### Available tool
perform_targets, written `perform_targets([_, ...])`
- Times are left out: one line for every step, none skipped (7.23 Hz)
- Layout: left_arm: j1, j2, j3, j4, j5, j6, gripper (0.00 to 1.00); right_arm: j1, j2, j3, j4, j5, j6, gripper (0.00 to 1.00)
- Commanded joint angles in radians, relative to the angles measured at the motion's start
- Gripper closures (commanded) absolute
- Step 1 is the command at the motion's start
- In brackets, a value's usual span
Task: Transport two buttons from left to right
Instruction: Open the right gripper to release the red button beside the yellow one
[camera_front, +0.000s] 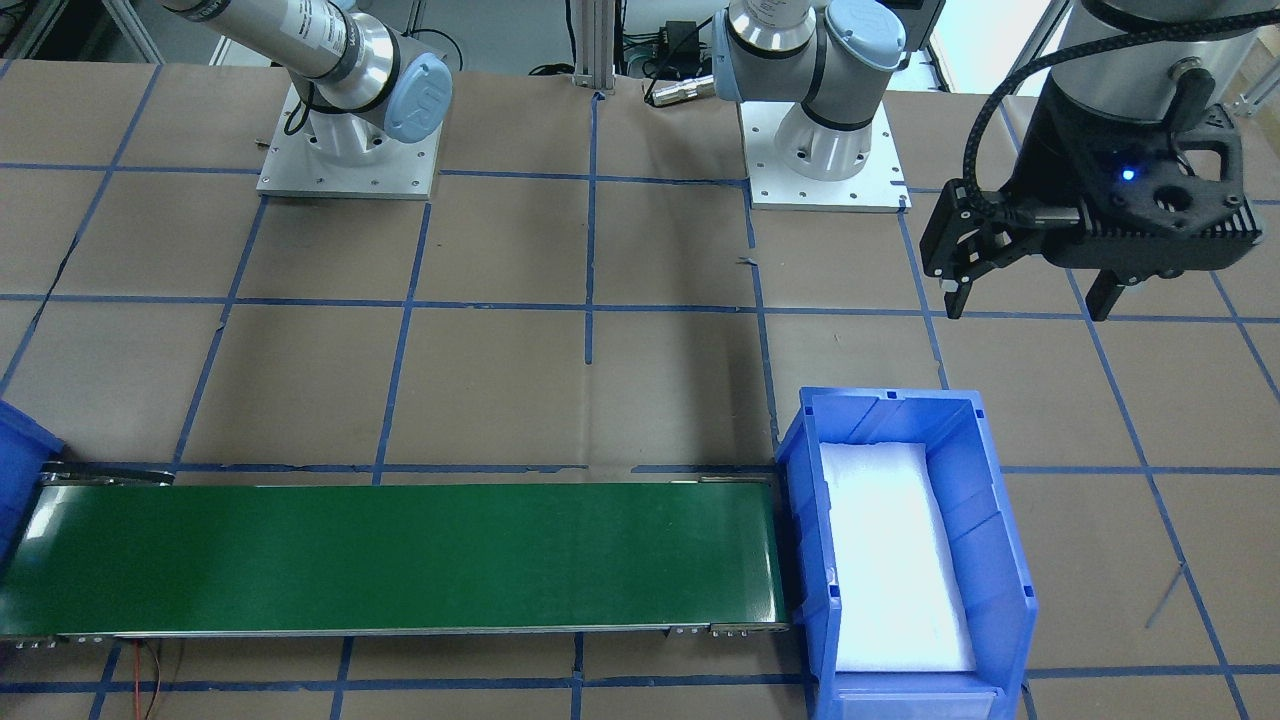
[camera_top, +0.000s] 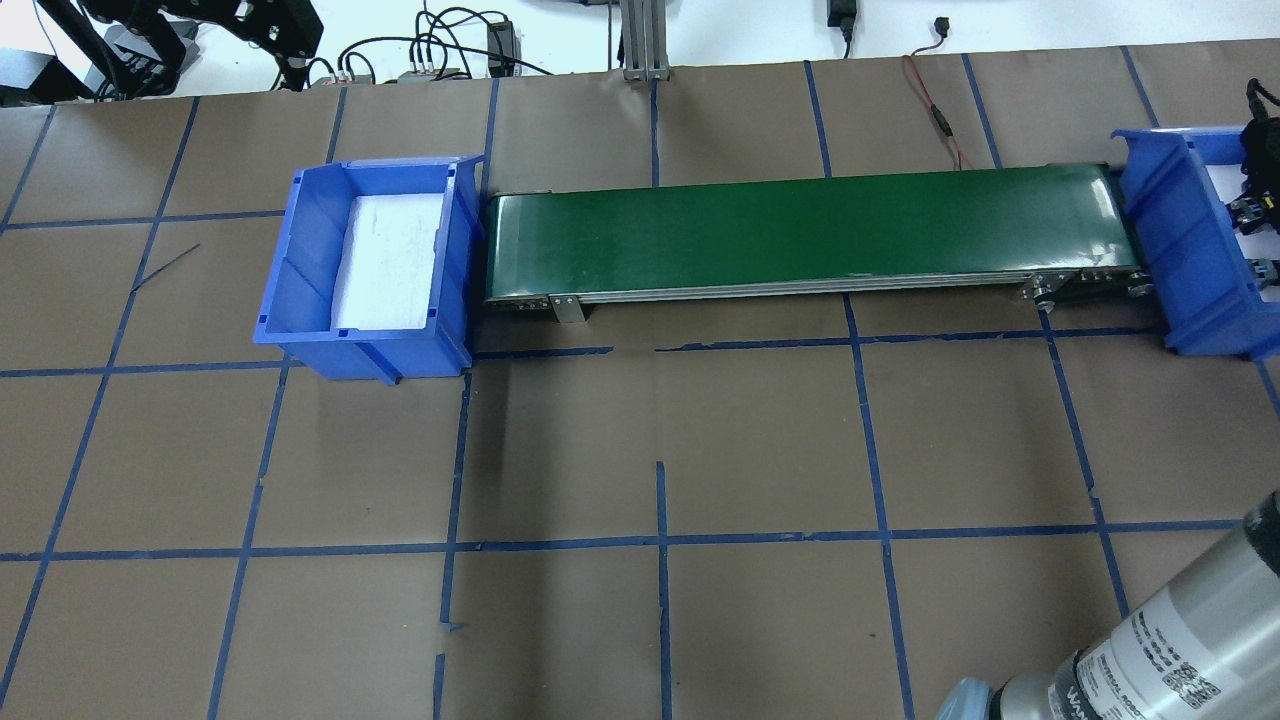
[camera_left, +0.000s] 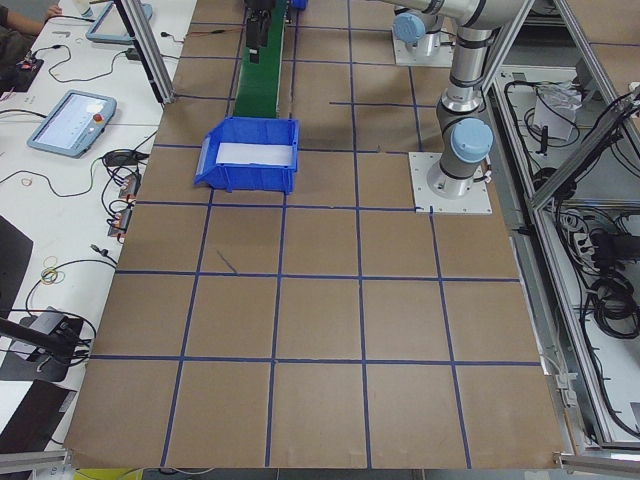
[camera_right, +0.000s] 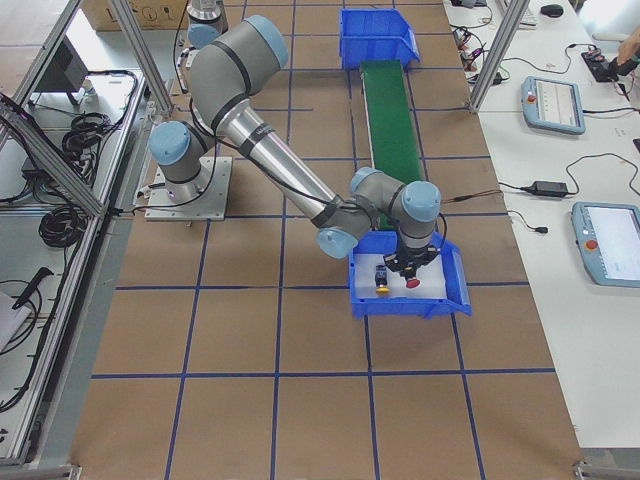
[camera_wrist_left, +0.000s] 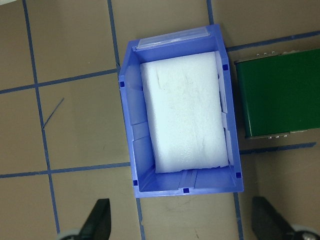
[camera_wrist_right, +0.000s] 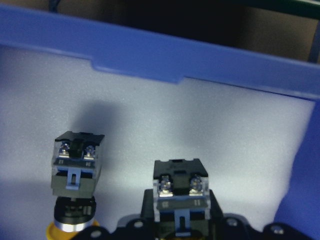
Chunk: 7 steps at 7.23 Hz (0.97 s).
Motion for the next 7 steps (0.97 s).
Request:
perform_targets([0.001,-0.001,0.000,0.001,0.000,0.001,0.00,0.000,0.010,0.020,0.000,0.020,-0.030,0.96])
perform_targets([0.003,-0.002,0.000,0.002,-0.002,0.001,0.00,0.000,0.013,0.026,0.000,0.022,-0.030,0.95])
perform_targets([0.003,-0.004,0.000,0.002,-0.002,0.006,0.00,0.000,0.013,0.030,-0.001,0.022,-0.030,0.92])
perform_targets([0.012,-0.011,-0.001,0.007,-0.003,0.015,0.00,0.000,0.012,0.044,-0.001,0.022,-0.029,0.28])
perform_targets([0.021,-0.018,-0.019,0.010,-0.003,0.017,0.00,-0.002,0.010,0.052,-0.009,0.022,-0.026,0.00])
perform_targets([0.023,-0.019,-0.053,0.008,-0.013,0.018,0.00,-0.006,0.003,0.041,-0.009,0.020,-0.025,0.00])
perform_targets([0.023,-0.010,-0.100,0.018,-0.002,0.001,0.00,-0.006,-0.037,0.044,-0.008,0.017,-0.021,0.00])
